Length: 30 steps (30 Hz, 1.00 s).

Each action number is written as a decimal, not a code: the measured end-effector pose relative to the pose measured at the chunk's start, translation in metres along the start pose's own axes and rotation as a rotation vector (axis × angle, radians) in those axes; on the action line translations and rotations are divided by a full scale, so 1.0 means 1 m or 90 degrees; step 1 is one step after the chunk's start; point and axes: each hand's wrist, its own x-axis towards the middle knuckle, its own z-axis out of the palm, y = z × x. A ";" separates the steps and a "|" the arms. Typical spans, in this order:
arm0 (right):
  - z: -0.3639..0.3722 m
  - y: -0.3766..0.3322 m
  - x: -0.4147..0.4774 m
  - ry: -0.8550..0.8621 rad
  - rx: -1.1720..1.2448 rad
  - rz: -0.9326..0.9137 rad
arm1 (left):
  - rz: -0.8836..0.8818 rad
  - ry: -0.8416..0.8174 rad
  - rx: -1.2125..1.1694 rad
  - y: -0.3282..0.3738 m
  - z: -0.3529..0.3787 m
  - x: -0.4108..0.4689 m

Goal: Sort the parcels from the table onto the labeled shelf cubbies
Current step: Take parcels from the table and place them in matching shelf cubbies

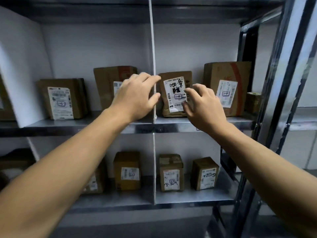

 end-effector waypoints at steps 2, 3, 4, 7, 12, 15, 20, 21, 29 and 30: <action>0.006 -0.039 -0.016 -0.015 0.007 -0.026 | -0.027 -0.007 0.029 -0.022 -0.016 -0.041; 0.010 -0.061 -0.025 -0.026 0.013 -0.041 | -0.046 -0.019 0.045 -0.034 -0.024 -0.063; 0.016 -0.084 -0.034 -0.040 0.022 -0.055 | -0.067 -0.035 0.059 -0.048 -0.032 -0.087; 0.041 -0.156 -0.064 -0.104 0.057 -0.098 | -0.131 -0.094 0.097 -0.088 -0.052 -0.161; 0.083 -0.273 -0.113 -0.215 0.092 -0.170 | -0.236 -0.205 0.169 -0.142 -0.085 -0.287; 0.103 -0.339 -0.139 -0.268 0.141 -0.212 | -0.313 -0.275 0.201 -0.164 -0.107 -0.352; 0.132 -0.436 -0.175 -0.338 0.195 -0.280 | -0.418 -0.345 0.240 -0.200 -0.141 -0.440; 0.137 -0.453 -0.181 -0.351 0.203 -0.286 | -0.435 -0.351 0.246 -0.206 -0.147 -0.455; 0.192 -0.578 -0.201 -0.428 0.247 -0.355 | -0.534 -0.376 0.295 -0.284 -0.184 -0.541; 0.200 -0.593 -0.199 -0.429 0.253 -0.361 | -0.537 -0.381 0.305 -0.299 -0.187 -0.548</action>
